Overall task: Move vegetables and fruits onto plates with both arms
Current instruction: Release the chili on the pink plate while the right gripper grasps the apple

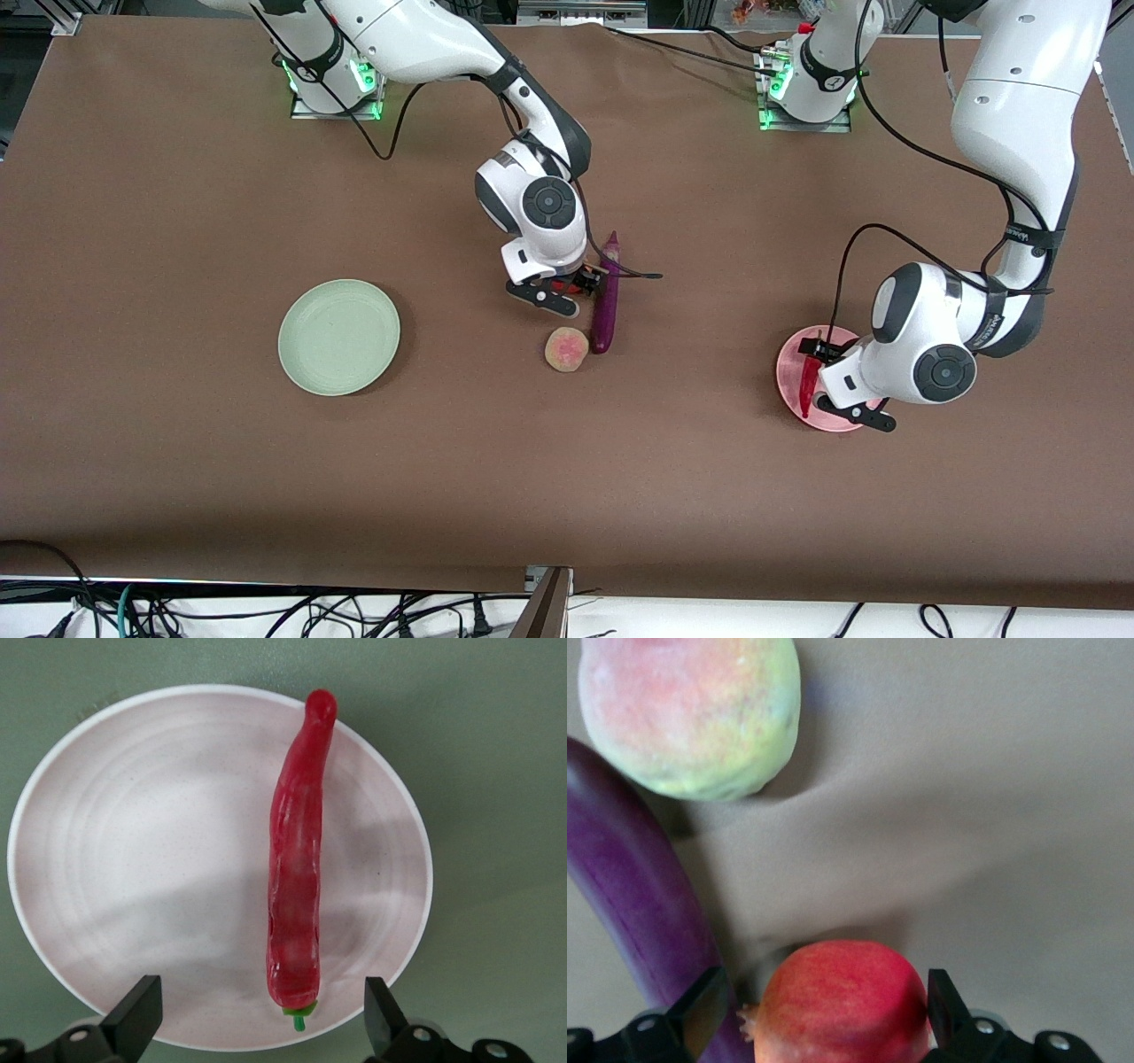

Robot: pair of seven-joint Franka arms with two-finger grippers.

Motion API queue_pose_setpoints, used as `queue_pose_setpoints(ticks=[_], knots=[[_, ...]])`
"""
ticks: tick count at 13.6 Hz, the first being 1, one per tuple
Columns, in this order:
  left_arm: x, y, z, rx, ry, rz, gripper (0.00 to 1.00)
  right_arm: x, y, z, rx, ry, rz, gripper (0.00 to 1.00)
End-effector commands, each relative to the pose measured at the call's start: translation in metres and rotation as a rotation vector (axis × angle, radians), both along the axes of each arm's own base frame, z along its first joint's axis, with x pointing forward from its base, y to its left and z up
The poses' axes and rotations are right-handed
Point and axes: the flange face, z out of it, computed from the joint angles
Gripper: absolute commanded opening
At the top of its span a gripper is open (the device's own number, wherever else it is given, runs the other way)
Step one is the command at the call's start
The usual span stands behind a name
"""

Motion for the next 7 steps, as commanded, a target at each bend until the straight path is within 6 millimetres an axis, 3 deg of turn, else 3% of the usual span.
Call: queue_pose_setpoints(ticks=[1, 5, 7], knots=[[0.0008, 0.0014, -0.0007, 0.002, 0.008, -0.022, 1.00, -0.0106, 0.0071, 0.0031, -0.003, 0.005, -0.003, 1.00], [-0.0001, 0.0013, -0.0032, 0.000, 0.012, -0.020, 1.00, -0.0158, 0.0067, -0.0016, -0.022, 0.024, -0.002, 0.99], [0.0005, 0.0023, -0.0027, 0.001, 0.011, -0.019, 1.00, -0.0146, 0.0065, 0.0001, -0.019, 0.021, 0.013, 0.75]])
